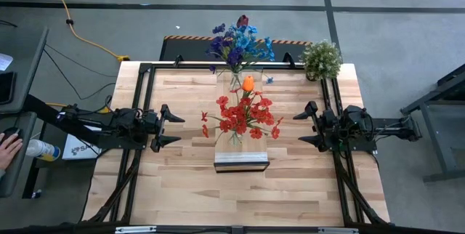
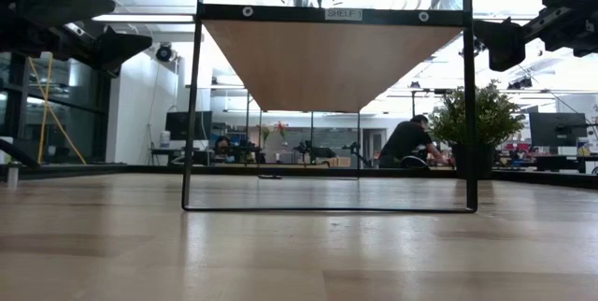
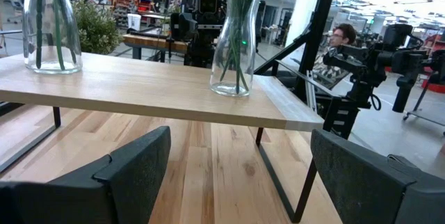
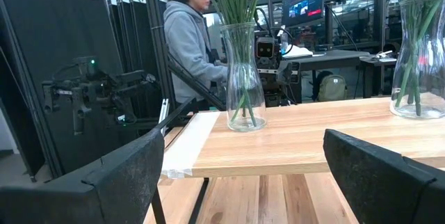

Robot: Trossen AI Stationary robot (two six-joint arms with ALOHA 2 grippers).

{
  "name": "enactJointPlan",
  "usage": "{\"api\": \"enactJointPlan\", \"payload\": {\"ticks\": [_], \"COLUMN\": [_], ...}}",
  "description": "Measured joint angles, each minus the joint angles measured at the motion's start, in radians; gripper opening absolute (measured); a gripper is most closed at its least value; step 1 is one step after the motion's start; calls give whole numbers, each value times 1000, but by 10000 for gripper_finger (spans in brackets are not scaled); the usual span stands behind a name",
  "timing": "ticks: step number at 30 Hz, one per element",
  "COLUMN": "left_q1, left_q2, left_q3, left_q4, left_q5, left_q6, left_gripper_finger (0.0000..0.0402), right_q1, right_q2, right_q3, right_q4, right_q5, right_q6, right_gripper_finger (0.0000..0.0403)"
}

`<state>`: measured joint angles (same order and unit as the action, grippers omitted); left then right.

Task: Pick and place flowers into a vace then onto a shelf
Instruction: Return to Home Position

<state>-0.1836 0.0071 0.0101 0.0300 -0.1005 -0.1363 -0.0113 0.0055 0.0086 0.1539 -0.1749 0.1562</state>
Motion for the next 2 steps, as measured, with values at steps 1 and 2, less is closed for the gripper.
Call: {"api": "enactJointPlan", "payload": {"ticks": [1,2], "left_q1": [0,0], "left_q2": [0,0], "left_q3": [0,0], "left_q4": [0,0], "left_q5": [0,0], "left_q6": [0,0], "left_gripper_finger": [381,381], "right_q1": [0,0], "right_q2": [0,0], "right_q3": [0,0], "right_q4": [0,0], "right_q5": [0,0], "right_q6": [0,0], "right_gripper_finger": [381,381]}}
